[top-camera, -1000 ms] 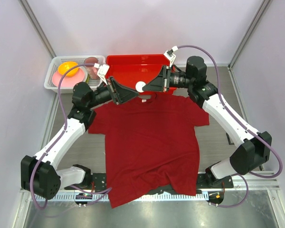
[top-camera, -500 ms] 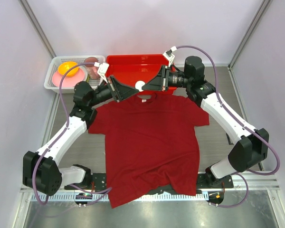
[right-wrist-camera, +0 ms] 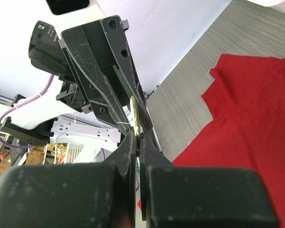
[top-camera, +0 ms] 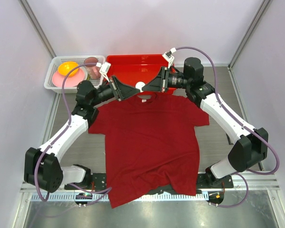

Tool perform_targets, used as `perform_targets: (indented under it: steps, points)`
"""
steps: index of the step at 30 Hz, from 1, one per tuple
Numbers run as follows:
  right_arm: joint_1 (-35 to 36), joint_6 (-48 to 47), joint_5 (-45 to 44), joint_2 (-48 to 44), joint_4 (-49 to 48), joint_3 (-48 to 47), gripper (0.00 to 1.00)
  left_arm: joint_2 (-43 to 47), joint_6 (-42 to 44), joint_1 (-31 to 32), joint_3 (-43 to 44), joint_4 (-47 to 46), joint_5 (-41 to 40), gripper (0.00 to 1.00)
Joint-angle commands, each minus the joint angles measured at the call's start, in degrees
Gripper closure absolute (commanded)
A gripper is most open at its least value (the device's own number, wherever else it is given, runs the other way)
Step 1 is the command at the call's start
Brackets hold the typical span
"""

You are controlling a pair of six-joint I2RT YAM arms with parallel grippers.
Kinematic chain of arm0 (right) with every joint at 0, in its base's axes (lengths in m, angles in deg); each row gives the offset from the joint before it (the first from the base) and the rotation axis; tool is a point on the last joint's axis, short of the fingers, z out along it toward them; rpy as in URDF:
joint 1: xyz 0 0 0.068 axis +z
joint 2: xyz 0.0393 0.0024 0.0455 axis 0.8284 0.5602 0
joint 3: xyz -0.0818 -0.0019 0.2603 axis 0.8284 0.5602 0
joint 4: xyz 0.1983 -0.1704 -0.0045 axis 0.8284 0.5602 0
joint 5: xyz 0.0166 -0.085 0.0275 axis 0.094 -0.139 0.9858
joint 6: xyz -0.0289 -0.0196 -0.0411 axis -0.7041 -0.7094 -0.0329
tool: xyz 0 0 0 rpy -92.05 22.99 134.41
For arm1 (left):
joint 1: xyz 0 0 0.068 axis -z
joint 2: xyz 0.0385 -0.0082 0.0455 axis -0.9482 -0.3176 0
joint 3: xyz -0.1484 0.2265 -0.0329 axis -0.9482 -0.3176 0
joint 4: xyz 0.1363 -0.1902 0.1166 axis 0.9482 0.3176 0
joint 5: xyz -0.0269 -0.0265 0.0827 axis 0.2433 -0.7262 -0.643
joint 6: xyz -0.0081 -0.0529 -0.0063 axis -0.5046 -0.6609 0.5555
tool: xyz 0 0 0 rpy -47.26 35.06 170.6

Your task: Pin the brooch onto the clothing

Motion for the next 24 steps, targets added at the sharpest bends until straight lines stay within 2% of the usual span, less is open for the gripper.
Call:
perform_targets:
  steps: [1,8,13,16,20,23,24]
  points:
    - [0.81,0.96,1.34,-1.16,-3.02,-0.47,0.99,-1.23,0.08,0.03,2.67,-2.12,-2.47,0.78]
    - [1.07,1.22,1.86,-0.37,-3.28,-0.91,0.99,-2.02,-0.27,0.03,2.76,-3.09,-2.82,0.83]
    - [1.16,1.75,2.57,0.51,-3.9,-0.82,0.99,-3.16,-1.5,0.12,3.02,-5.55,-2.56,0.78]
    - [1.16,2.28,2.83,0.95,-4.6,-1.0,0.99,-3.78,-2.21,0.03,3.02,-7.04,-2.12,0.83]
    - [1.16,2.19,3.01,1.12,-4.87,-1.17,0.99,-4.57,-3.0,0.12,3.11,-8.54,-1.5,1.0]
    - [0.46,1.05,3.1,1.21,-3.73,-1.88,0.99,-4.48,-2.91,-0.06,2.85,-8.28,-0.54,1.0]
    - [0.02,-1.21,2.92,1.3,-2.59,-2.31,0.88,-4.31,-2.47,-0.06,2.85,-7.41,-0.19,1.0]
